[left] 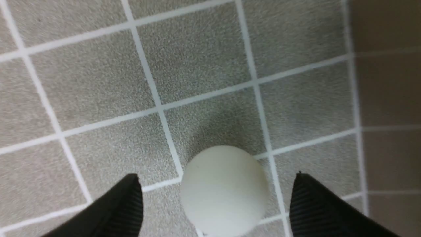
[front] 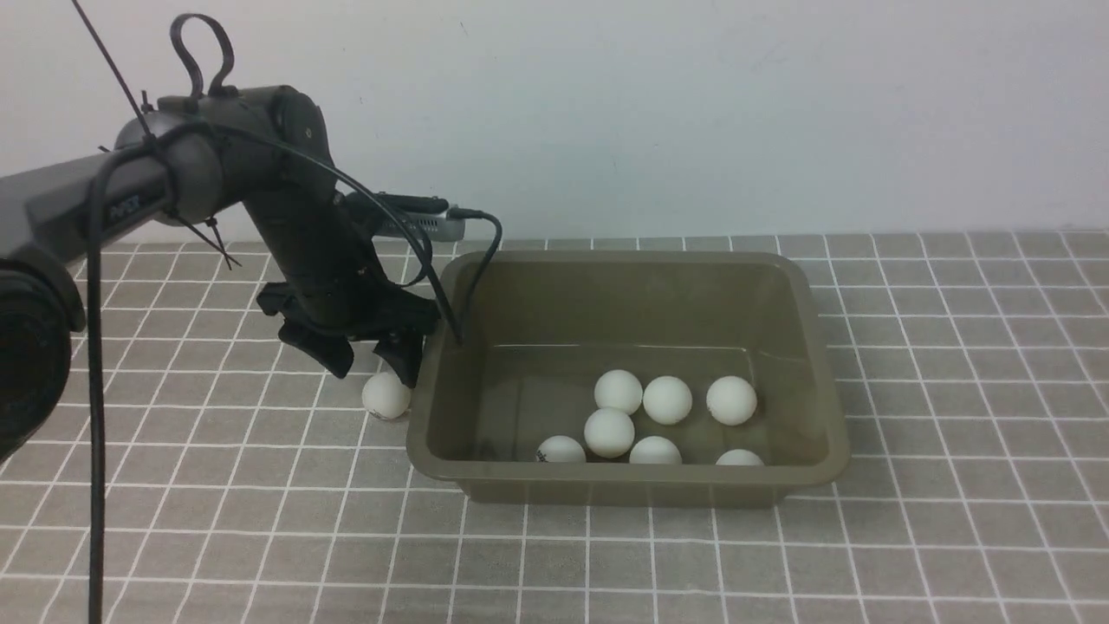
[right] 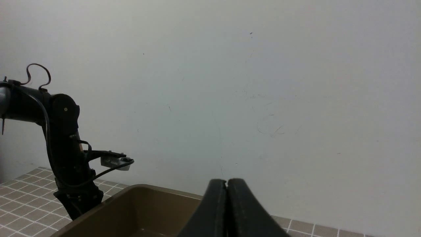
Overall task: Put the table tennis balls into the box on the grey coffee tablecloth.
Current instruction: 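Reach for and grasp a ping pong ball on the table beside the basket, then drop the ball into the bin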
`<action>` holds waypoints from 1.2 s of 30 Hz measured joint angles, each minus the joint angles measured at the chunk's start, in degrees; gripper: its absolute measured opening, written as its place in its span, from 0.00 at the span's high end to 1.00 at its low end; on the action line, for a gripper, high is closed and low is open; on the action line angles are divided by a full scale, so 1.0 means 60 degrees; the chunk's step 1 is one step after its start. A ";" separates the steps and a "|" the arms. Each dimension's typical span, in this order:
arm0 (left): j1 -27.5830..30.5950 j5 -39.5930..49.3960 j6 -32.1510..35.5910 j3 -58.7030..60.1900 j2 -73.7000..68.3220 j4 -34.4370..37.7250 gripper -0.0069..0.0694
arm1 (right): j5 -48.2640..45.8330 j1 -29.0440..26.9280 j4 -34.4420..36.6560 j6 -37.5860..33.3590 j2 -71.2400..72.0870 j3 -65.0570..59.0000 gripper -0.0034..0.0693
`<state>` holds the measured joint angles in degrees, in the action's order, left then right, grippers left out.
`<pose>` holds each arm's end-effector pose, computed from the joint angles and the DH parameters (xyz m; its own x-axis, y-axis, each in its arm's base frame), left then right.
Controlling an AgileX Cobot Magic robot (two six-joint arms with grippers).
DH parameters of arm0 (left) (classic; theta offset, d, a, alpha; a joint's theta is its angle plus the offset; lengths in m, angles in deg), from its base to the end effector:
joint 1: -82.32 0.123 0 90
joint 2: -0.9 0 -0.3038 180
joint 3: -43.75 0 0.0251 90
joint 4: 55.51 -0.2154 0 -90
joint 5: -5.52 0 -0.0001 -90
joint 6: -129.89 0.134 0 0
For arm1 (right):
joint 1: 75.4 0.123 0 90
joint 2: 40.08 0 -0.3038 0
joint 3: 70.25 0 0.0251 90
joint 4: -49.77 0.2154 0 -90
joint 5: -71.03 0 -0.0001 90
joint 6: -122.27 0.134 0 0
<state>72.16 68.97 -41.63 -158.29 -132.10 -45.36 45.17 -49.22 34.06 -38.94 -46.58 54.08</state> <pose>0.4205 -0.0968 0.1600 -0.9638 0.2410 -0.1142 0.2565 0.9549 -0.1494 0.0158 -0.0099 0.2866 0.0174 0.0970 -0.9951 -0.3347 0.9384 0.0856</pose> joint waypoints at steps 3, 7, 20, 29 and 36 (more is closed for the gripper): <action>0.0000 0.0000 -0.0046 0.0000 -0.0130 -0.0027 0.21 | 0.0000 0.0000 0.0000 0.0000 0.0000 0.0000 0.97; 0.0000 0.0138 -0.0199 0.0011 -0.0310 -0.0105 0.41 | 0.0000 0.0000 0.0000 0.0000 0.0000 0.0000 0.97; -0.0098 0.0996 -0.0640 -0.1813 0.0410 -0.1107 0.46 | 0.0000 0.0000 0.0000 0.0000 0.0000 0.0000 0.97; -0.1498 0.1143 -0.0039 -0.2611 0.0583 0.1021 0.46 | 0.0000 0.0000 0.0000 0.0000 0.0000 0.0000 0.97; -0.2256 0.1153 -0.0030 -0.2611 -0.0027 0.0716 0.31 | 0.0000 0.0000 0.0000 0.0000 0.0000 0.0000 0.97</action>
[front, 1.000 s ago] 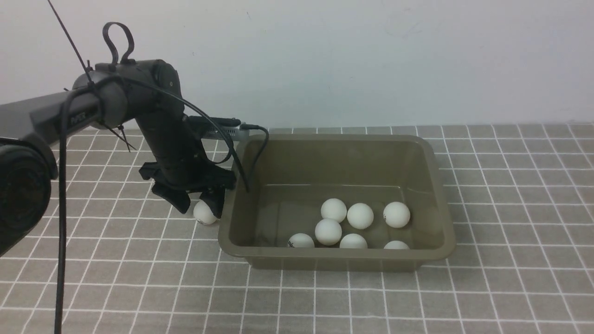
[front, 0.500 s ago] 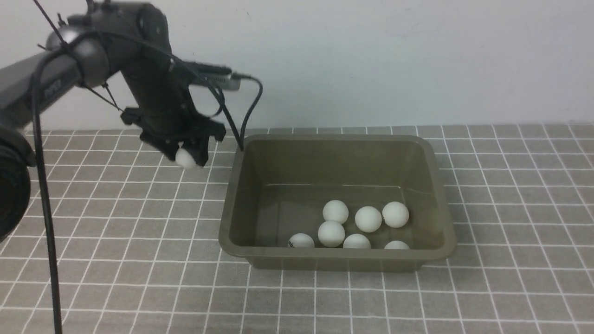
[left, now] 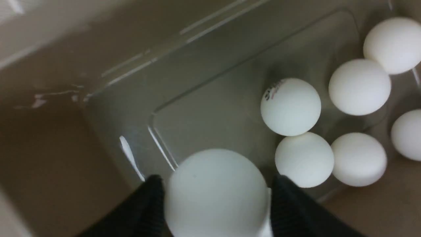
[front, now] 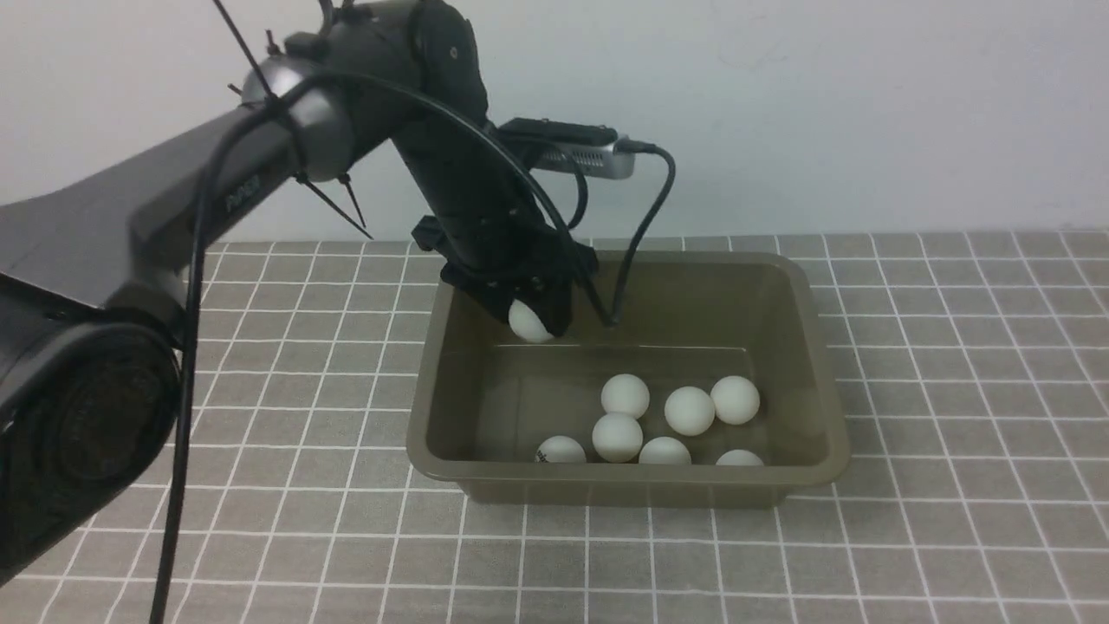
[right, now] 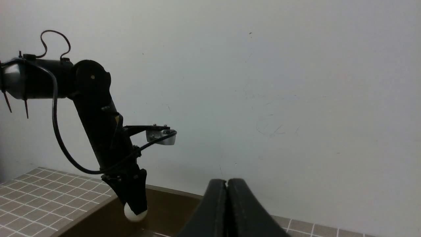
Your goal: Put the table tennis balls into the box on the grey coffee tablecloth.
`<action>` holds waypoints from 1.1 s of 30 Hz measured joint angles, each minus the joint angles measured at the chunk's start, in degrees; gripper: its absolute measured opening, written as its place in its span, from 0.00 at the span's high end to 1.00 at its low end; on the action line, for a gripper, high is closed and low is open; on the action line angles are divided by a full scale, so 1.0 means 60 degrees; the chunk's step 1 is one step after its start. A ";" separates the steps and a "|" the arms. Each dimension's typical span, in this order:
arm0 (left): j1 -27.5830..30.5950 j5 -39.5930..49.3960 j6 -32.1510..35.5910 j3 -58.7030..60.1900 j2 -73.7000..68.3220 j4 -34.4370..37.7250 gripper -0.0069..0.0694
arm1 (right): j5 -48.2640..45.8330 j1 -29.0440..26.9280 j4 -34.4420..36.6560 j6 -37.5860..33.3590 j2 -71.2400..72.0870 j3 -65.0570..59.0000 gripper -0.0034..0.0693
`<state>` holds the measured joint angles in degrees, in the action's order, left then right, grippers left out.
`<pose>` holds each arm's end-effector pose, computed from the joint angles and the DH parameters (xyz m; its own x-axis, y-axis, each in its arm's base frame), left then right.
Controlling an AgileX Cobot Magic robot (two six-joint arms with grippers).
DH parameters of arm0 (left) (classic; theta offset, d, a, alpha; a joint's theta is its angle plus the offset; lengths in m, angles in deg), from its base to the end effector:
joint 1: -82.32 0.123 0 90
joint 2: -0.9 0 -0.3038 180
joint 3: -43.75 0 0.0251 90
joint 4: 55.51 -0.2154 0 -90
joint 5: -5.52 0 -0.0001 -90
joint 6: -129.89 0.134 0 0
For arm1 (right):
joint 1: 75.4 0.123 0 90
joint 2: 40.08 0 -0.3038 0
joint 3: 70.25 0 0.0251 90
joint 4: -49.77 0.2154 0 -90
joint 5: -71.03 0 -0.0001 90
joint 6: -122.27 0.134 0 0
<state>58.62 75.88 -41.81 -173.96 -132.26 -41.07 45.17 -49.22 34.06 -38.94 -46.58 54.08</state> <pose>0.4065 -0.2128 0.2232 -0.8578 0.4386 -0.2679 0.4966 0.8418 -0.2118 0.0158 -0.0099 0.2866 0.0174 0.0970 -0.9951 -0.3347 0.9384 0.0856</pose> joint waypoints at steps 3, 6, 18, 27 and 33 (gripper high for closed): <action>-0.0040 0.0022 0.0000 -0.0231 0.0000 -0.0012 0.21 | 0.0000 0.0000 0.0000 0.0000 0.0000 0.0000 0.97; -0.0029 0.0022 -0.0011 -0.0522 0.0096 -0.0124 0.26 | 0.0000 0.0000 0.0000 0.0000 0.0000 0.0000 0.97; -0.0029 0.0181 -0.0396 -0.0602 0.3633 -0.1154 0.92 | 0.0000 0.0000 0.0000 0.0000 0.0000 0.0000 0.97; -0.0029 0.0169 -0.0471 0.1911 0.7999 -0.1215 0.92 | 0.0000 0.0000 0.0000 0.0000 0.0000 0.0000 0.97; -0.0029 -0.1810 -0.0471 0.5736 1.1254 -0.1215 0.92 | 0.0000 0.0000 0.0000 0.0000 0.0000 0.0000 0.97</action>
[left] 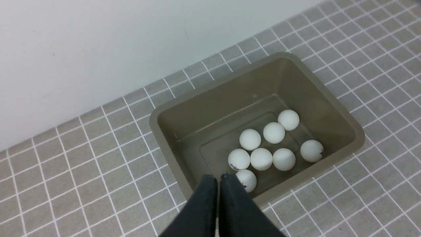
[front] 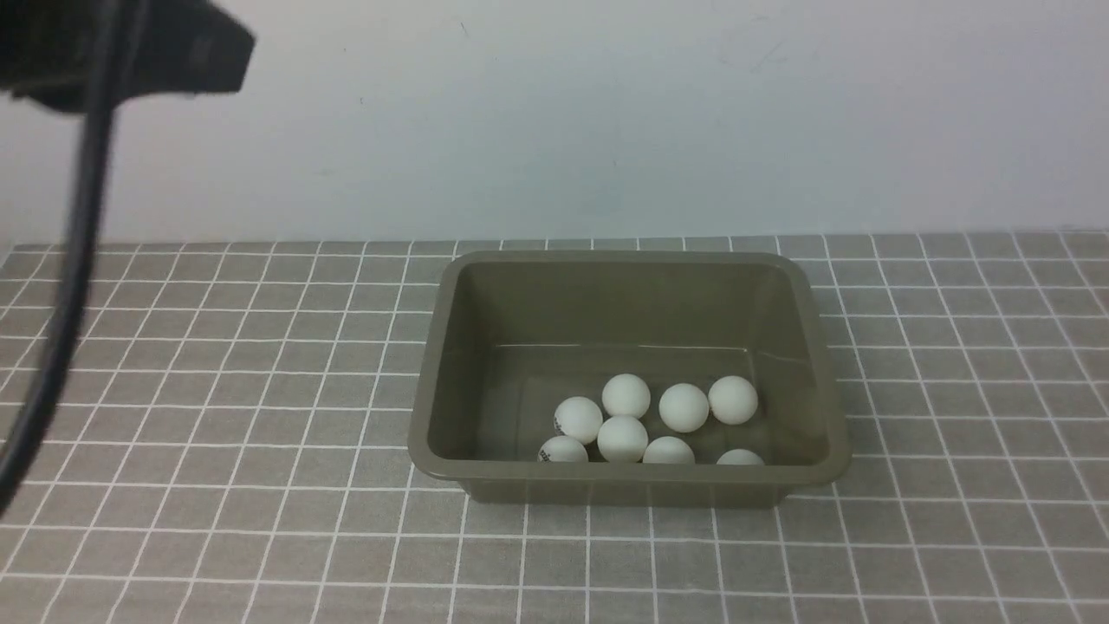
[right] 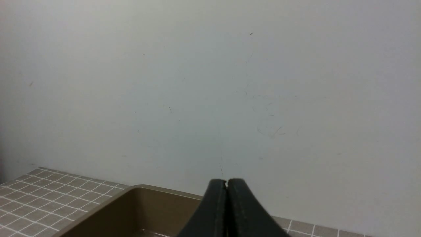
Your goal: Put the table tennis balls into the box on the grey coffee tablecloth.
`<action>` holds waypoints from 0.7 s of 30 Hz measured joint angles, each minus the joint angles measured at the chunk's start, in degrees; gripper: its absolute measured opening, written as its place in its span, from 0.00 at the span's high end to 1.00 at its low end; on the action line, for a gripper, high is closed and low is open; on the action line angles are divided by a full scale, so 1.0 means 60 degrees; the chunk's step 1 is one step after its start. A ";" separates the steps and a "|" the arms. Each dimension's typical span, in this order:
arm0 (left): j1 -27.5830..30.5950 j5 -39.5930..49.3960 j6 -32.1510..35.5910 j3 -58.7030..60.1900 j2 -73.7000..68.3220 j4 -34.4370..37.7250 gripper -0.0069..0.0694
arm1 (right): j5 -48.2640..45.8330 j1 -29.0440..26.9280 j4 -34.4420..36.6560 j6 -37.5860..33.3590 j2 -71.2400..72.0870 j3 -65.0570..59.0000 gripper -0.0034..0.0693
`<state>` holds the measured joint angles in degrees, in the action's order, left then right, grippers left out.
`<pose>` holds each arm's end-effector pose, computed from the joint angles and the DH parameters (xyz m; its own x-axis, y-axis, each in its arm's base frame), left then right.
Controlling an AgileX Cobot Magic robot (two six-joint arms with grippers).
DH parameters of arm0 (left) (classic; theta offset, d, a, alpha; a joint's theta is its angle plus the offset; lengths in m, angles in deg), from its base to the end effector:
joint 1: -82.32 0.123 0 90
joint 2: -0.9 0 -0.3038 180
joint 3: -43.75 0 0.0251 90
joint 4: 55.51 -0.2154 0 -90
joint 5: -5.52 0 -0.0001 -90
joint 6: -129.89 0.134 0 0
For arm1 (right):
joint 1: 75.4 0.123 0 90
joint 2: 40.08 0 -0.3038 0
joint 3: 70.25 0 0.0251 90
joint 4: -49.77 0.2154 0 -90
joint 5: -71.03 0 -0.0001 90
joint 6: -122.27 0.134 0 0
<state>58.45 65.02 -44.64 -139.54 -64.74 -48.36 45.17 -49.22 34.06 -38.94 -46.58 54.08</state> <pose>0.1471 -0.0808 0.4519 -0.4642 0.2401 -0.8526 0.5009 0.8650 -0.0291 0.0158 -0.0099 0.2866 0.0174 0.0970 -0.9951 -0.3347 0.9384 0.0856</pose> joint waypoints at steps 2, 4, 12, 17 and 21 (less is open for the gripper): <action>0.0000 -0.0359 0.0000 0.0639 0.0521 0.0000 0.92 | 0.0000 0.0000 0.0000 0.0000 0.0000 0.0000 0.97; 0.0000 -0.0937 0.0000 0.1923 0.1569 0.0000 0.92 | 0.0000 0.0000 0.0000 0.0000 0.0000 0.0000 0.97; 0.0000 -0.1107 0.0000 0.4856 0.4320 0.0000 0.92 | 0.0000 0.0000 0.0000 0.0000 0.0000 0.0000 0.97; 0.0000 -0.0479 0.0000 0.5719 0.5301 0.0000 0.92 | 0.0000 0.0000 0.0000 0.0000 0.0000 0.0000 0.97; 0.0000 -0.0450 0.0000 0.5763 0.5580 -0.0178 0.92 | 0.0000 0.0000 0.0000 0.0000 0.0000 0.0000 0.97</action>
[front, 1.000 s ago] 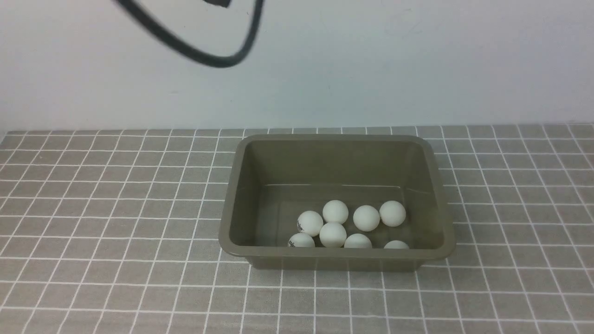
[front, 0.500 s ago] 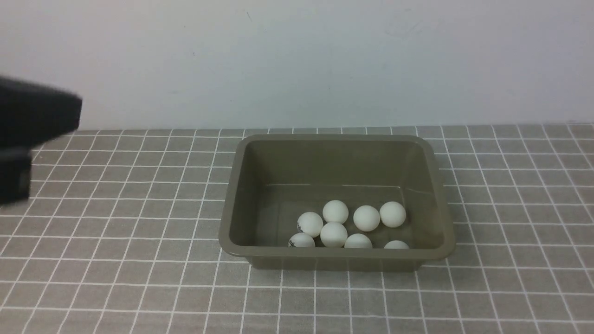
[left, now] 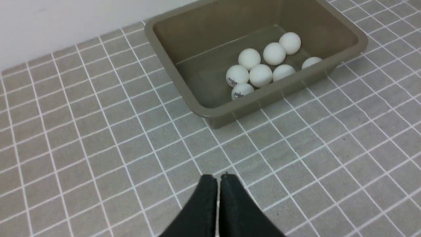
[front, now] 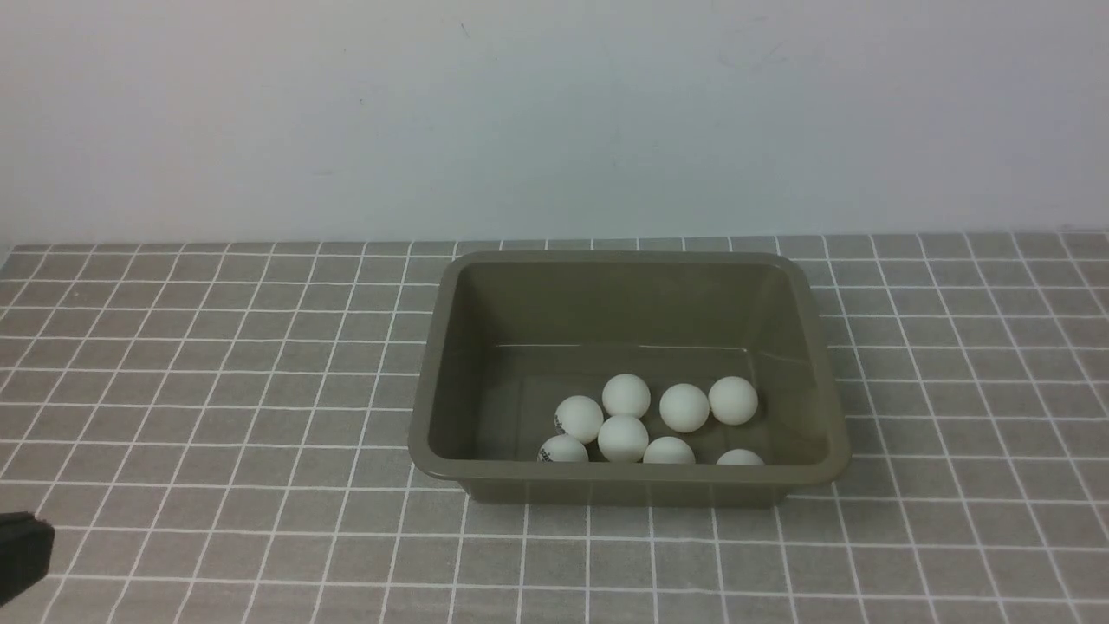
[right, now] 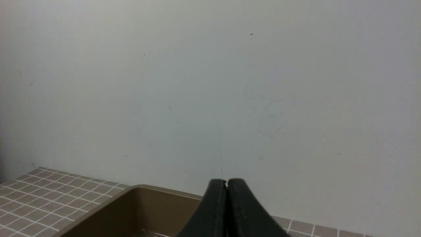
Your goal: Put the table tennis balls into the box on the grey coffee tablecloth.
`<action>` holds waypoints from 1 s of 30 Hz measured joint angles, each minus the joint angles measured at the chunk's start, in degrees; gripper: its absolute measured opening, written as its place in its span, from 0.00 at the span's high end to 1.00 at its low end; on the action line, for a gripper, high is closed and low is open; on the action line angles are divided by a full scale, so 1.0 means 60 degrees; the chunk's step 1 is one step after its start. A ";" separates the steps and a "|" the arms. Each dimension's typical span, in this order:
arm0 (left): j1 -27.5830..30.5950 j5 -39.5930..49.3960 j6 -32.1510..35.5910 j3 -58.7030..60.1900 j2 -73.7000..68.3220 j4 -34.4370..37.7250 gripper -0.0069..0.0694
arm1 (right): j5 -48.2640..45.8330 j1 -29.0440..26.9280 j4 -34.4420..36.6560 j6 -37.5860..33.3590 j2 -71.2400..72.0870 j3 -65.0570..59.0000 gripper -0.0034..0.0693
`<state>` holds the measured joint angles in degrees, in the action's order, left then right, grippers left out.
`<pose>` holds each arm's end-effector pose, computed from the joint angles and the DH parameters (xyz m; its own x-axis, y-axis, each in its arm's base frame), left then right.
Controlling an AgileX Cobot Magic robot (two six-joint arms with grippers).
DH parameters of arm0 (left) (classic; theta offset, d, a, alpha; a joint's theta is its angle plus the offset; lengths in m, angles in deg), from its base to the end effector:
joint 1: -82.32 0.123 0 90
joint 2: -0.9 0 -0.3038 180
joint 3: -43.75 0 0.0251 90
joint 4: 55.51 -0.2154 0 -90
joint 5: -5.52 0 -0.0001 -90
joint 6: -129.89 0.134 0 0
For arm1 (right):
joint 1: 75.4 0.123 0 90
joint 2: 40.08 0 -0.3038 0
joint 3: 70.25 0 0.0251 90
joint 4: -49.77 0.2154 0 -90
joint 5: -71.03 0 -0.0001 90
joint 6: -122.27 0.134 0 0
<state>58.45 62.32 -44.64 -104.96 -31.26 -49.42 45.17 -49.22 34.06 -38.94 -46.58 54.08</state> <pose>0.0315 -0.0269 0.3364 -0.4408 0.2355 -0.8662 0.4900 0.8716 -0.0124 0.0158 -0.0099 0.2866 0.0174 0.0970 -0.9951 -0.3347 0.9384 0.0856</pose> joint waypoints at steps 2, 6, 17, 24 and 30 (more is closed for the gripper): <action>0.0000 -0.0285 0.0000 0.0012 0.0063 -0.0216 0.92 | 0.0000 0.0000 0.0000 0.0000 0.0000 0.0000 0.97; 0.0242 -0.1745 0.0000 0.0735 0.0637 -0.0557 0.92 | 0.0000 0.0000 0.0000 0.0000 0.0000 0.0000 0.97; 0.3303 -0.5800 0.0000 0.6326 0.3952 -0.0574 0.92 | 0.0000 0.0000 0.0000 0.0000 0.0000 0.0000 0.97; 0.3518 -0.5920 0.0000 0.7984 0.4243 -0.0583 0.92 | -0.0003 0.0000 0.0000 0.0000 0.0000 0.0000 0.97; 0.3521 -0.5903 0.0000 0.7984 0.4243 -0.0583 0.92 | -0.0006 0.0000 0.0000 0.0000 0.0000 0.0000 0.97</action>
<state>79.58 26.91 -44.64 -57.06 -5.80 -52.92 45.13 -49.22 34.06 -38.94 -46.58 54.08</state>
